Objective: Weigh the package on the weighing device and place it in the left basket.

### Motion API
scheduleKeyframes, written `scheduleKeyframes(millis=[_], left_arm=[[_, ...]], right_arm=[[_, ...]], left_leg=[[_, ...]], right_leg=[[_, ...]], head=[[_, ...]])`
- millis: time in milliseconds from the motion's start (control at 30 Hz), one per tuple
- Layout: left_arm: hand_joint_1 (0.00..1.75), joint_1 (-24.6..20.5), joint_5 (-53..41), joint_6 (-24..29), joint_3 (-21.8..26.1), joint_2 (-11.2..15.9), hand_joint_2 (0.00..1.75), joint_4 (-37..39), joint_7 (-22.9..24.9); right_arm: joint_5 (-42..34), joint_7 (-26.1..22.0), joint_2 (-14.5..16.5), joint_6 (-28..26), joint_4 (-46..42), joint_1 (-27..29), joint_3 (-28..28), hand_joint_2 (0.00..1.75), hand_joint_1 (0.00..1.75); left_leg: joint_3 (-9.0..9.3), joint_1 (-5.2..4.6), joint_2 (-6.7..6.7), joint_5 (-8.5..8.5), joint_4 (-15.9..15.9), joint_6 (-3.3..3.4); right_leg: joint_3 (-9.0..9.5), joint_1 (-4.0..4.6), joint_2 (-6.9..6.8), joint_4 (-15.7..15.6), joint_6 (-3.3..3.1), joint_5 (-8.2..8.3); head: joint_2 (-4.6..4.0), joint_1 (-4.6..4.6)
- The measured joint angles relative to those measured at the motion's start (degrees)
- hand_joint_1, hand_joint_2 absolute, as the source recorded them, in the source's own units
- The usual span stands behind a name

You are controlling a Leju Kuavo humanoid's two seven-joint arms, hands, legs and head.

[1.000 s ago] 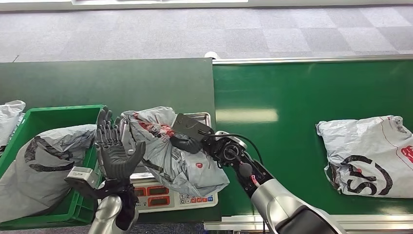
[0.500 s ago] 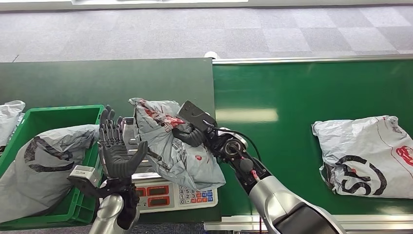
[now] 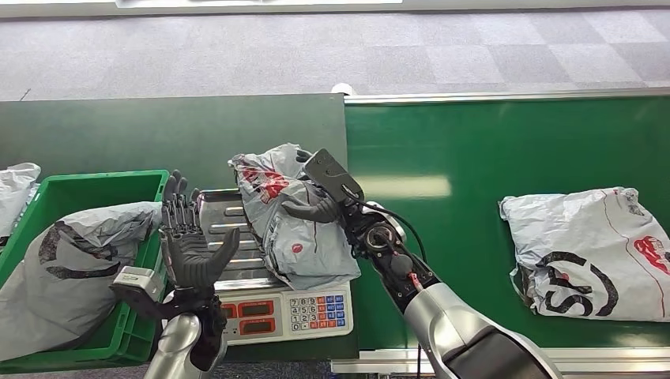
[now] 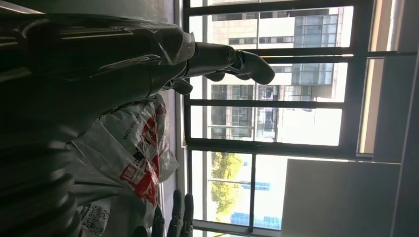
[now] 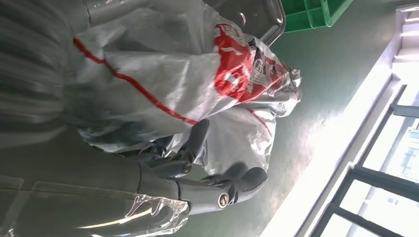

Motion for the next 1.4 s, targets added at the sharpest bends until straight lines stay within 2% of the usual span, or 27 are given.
scheduleKeyframes(millis=[367,600,900,1400], left_arm=[[0.00,-0.2,0.6,-0.1,0.0,0.5,1.75,1.0,0.0],[0.00,-0.6,0.6,-0.6,0.0,0.7,1.75,1.4,0.0],[0.00,0.8,0.6,0.3,0.2,1.1,1.75,0.6,0.0],[0.00,1.6,0.6,0.5,0.5,1.6,1.75,-0.3,0.0]], right_arm=[[1.7,0.0,-0.2,-0.5,0.5,0.0,1.8,1.75,0.00],[1.9,0.2,-0.8,1.6,0.6,0.0,2.6,1.75,0.00],[1.6,-6.1,-2.5,-0.8,-2.4,0.8,3.2,1.75,0.00],[1.5,-6.6,-4.1,-1.1,-6.0,2.5,3.2,1.75,0.00]], left_leg=[[0.00,0.00,0.00,0.00,0.0,0.00],[0.00,0.00,0.00,0.00,0.0,0.00],[0.00,0.00,0.00,0.00,0.0,0.00],[0.00,0.00,0.00,0.00,0.0,0.00]], right_leg=[[0.00,0.00,0.00,0.0,0.00,0.00],[0.00,0.00,0.00,0.0,0.00,0.00],[0.01,0.00,0.00,0.0,0.00,0.00],[0.01,0.00,0.00,0.0,0.00,0.00]], head=[[0.00,0.01],[0.00,0.01],[0.00,0.01],[0.00,0.01]])
